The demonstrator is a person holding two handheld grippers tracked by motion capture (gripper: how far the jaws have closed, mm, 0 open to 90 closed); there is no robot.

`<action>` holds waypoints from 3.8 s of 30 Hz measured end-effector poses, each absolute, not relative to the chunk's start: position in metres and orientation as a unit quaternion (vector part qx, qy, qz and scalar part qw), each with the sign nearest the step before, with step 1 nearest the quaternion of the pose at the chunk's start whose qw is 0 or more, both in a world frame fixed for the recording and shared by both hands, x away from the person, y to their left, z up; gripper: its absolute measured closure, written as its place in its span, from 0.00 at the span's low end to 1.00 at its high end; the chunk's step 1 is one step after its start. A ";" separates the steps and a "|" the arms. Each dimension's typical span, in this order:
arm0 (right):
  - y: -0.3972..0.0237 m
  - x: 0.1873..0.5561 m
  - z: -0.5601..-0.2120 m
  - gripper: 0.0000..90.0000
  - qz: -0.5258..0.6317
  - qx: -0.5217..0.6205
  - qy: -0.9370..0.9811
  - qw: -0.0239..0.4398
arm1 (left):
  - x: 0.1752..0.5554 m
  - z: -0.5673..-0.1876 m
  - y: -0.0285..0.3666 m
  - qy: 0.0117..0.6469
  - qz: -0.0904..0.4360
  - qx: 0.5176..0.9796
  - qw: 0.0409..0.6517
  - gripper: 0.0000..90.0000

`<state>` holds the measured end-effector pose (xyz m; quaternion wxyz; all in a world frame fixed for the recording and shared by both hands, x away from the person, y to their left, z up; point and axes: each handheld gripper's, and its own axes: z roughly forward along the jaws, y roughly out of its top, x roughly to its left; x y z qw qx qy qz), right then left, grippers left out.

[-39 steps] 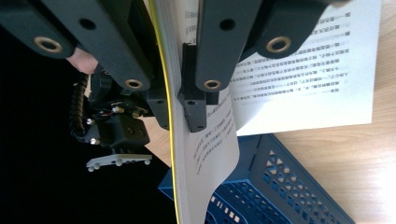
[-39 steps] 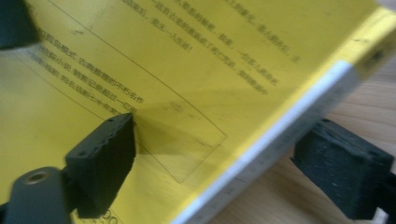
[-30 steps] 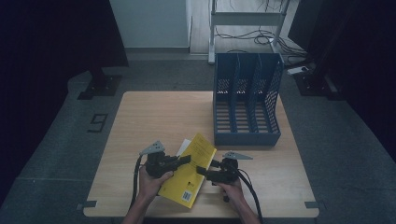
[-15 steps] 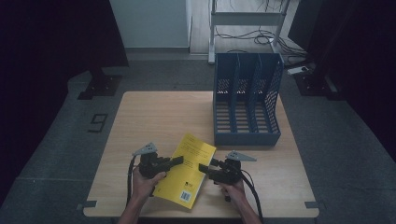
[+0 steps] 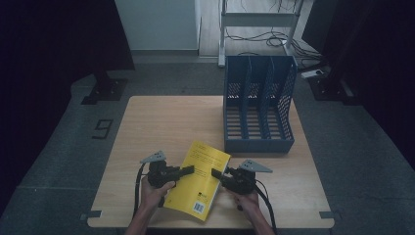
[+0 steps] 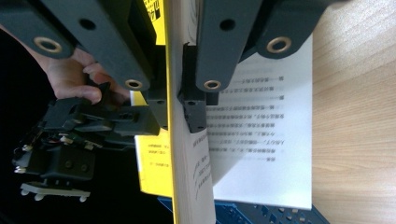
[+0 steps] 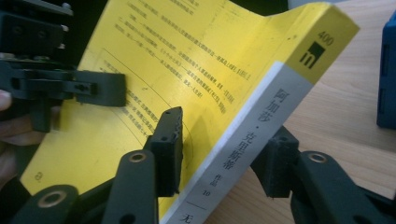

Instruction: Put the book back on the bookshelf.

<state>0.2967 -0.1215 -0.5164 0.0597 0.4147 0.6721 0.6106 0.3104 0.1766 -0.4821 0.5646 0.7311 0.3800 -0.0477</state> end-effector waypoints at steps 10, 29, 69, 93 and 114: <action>-0.124 0.290 -0.504 0.70 0.621 0.381 0.681 0.080 | 0.308 -0.486 0.179 0.379 -0.056 0.728 0.569 0.96; -0.124 0.269 -0.473 0.75 0.617 0.316 0.702 0.165 | 0.298 -0.483 0.174 0.350 -0.052 0.721 0.595 0.95; -0.132 0.259 -0.464 0.79 0.620 0.262 0.711 0.203 | 0.300 -0.479 0.178 0.333 -0.014 0.727 0.600 0.71; -0.119 0.266 -0.455 0.76 0.633 0.273 0.705 0.169 | 0.295 -0.475 0.177 0.313 -0.014 0.737 0.600 0.90; -0.125 0.259 -0.447 0.79 0.619 0.236 0.720 0.208 | 0.293 -0.474 0.169 0.318 0.018 0.742 0.589 0.74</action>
